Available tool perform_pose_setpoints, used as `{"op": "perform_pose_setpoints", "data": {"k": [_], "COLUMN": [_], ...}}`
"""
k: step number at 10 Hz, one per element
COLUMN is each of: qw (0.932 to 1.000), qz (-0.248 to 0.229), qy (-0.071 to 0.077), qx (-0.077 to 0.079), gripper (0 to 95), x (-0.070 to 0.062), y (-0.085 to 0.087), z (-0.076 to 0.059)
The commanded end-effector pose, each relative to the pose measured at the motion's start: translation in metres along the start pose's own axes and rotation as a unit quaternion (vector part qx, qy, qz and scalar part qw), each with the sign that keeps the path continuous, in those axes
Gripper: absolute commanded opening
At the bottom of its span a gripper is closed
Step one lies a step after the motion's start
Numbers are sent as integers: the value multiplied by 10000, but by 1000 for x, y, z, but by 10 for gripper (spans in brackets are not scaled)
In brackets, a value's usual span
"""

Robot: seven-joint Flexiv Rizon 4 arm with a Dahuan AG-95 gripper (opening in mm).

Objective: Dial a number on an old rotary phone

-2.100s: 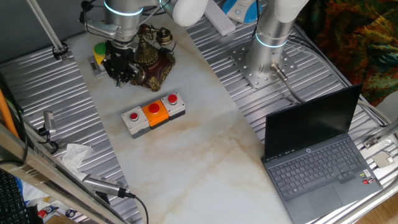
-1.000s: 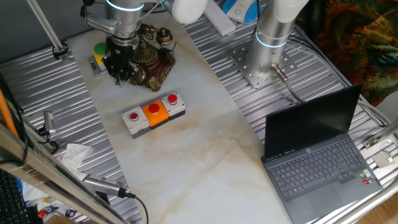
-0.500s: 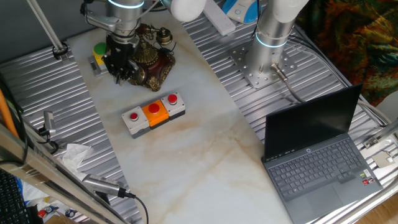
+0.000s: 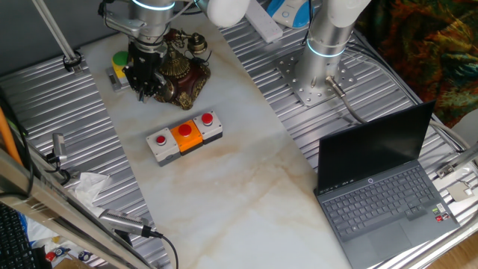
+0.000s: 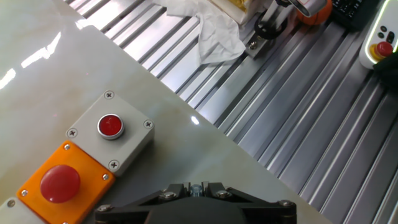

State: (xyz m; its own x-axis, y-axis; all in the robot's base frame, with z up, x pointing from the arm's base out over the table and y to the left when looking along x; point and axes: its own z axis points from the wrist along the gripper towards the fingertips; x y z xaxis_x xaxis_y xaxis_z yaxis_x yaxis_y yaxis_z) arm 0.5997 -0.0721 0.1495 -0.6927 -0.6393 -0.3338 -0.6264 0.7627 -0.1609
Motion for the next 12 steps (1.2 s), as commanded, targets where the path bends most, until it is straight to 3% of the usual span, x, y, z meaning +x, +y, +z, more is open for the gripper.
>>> {"op": "perform_pose_setpoints", "data": {"k": [1,7,12], "qw": [10000,9997,9995], "qz": [33,163,197], "qy": [-72,-163,-229], "qx": [10,24,50], "gripper": [0,0,0], "x": [-1,11,11], "y": [0,3,3], "z": [0,-1,-2]}}
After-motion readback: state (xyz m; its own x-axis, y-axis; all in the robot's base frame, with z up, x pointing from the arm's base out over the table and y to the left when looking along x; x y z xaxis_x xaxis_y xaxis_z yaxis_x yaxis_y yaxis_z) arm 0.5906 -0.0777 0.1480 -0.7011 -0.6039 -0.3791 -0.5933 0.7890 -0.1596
